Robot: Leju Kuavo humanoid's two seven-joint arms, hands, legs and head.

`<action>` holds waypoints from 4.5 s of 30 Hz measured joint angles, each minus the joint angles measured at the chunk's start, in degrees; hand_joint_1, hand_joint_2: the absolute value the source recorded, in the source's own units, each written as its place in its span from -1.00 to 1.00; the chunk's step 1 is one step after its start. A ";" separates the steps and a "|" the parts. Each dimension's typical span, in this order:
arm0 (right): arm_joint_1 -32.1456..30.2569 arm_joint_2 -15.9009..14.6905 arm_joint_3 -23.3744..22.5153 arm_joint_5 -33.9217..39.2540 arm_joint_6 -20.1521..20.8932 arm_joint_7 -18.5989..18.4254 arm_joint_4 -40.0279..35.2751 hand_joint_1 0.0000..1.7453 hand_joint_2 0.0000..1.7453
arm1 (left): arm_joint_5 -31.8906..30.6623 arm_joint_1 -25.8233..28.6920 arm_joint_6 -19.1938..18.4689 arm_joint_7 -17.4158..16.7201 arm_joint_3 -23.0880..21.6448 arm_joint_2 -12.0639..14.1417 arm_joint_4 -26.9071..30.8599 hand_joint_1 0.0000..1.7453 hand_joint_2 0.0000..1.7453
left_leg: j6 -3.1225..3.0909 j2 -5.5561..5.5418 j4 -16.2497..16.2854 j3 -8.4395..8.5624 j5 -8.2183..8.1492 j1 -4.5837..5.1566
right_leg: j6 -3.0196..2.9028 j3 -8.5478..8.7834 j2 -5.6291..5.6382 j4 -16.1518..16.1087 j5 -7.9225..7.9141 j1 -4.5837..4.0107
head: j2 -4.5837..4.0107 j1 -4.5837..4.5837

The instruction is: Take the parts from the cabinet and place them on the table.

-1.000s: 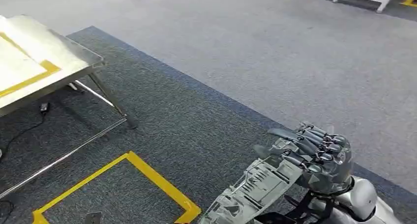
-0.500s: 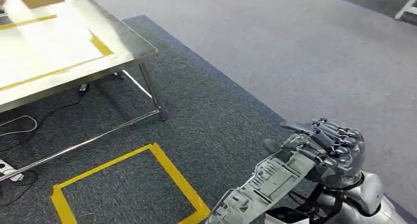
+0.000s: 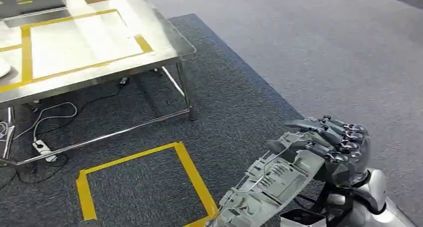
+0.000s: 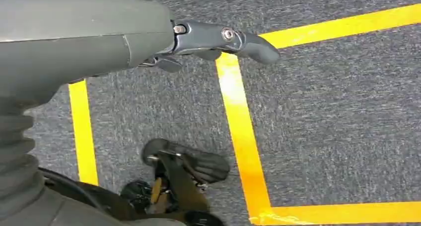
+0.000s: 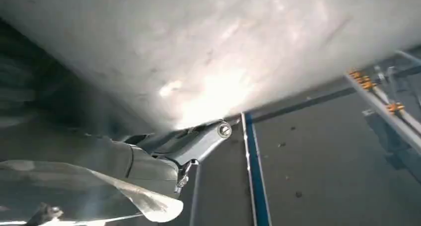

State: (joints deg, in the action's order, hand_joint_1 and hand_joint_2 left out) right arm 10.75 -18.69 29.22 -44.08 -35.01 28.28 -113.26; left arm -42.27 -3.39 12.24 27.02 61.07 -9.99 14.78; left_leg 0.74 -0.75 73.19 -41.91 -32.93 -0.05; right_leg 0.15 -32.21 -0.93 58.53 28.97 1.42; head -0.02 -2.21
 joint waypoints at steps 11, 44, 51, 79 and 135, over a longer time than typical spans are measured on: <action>0.07 0.98 -0.63 -0.79 0.52 0.85 -0.22 1.00 1.00 | -0.02 0.26 0.02 -0.63 0.26 0.26 0.00 -1.00 1.00 | -2.45 2.95 -14.22 6.39 7.50 0.83 | 2.50 3.27 -7.49 -0.74 2.48 -0.55 | 0.00 -0.02; 0.54 1.35 -0.15 -1.38 0.06 -0.05 0.00 1.00 1.00 | 0.02 0.07 -0.46 -1.51 1.53 0.94 -0.04 -1.00 1.00 | -3.29 1.80 -14.75 6.69 7.78 0.14 | 2.70 0.26 -0.56 4.22 5.24 -0.22 | 0.00 0.59; 0.50 1.35 -0.02 2.62 1.44 0.04 0.26 1.00 1.00 | -0.59 0.01 -0.88 -2.51 1.53 0.85 -0.04 -1.00 1.00 | -3.31 -1.95 -14.65 7.62 7.16 0.24 | 2.27 -3.52 0.88 5.21 -0.19 -0.28 | 0.00 0.90; 0.86 1.73 -0.09 3.01 2.23 1.96 0.22 1.00 1.00 | -0.79 -0.02 -1.82 -3.13 1.57 1.48 -0.04 -1.00 1.00 | -3.16 0.31 -14.88 7.89 6.84 -0.19 | 2.60 -5.01 0.69 10.88 6.39 -0.30 | 0.00 0.74; -0.68 1.77 -1.66 4.87 5.09 2.77 -0.28 1.00 1.00 | -2.01 0.10 -1.47 -3.45 1.88 1.27 -0.31 -1.00 1.00 | -1.84 0.43 -13.96 7.08 5.84 0.03 | 2.36 2.94 0.77 -0.77 1.73 -0.49 | 0.00 0.68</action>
State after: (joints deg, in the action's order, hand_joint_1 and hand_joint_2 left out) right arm 10.06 -16.92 27.56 -39.21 -29.92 31.06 -113.55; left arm -44.28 -3.29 10.78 23.56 62.95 -8.72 14.47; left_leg -1.10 -0.31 59.23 -34.83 -27.10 -0.01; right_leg 2.51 -29.27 -0.17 57.76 30.70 0.93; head -0.02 -1.53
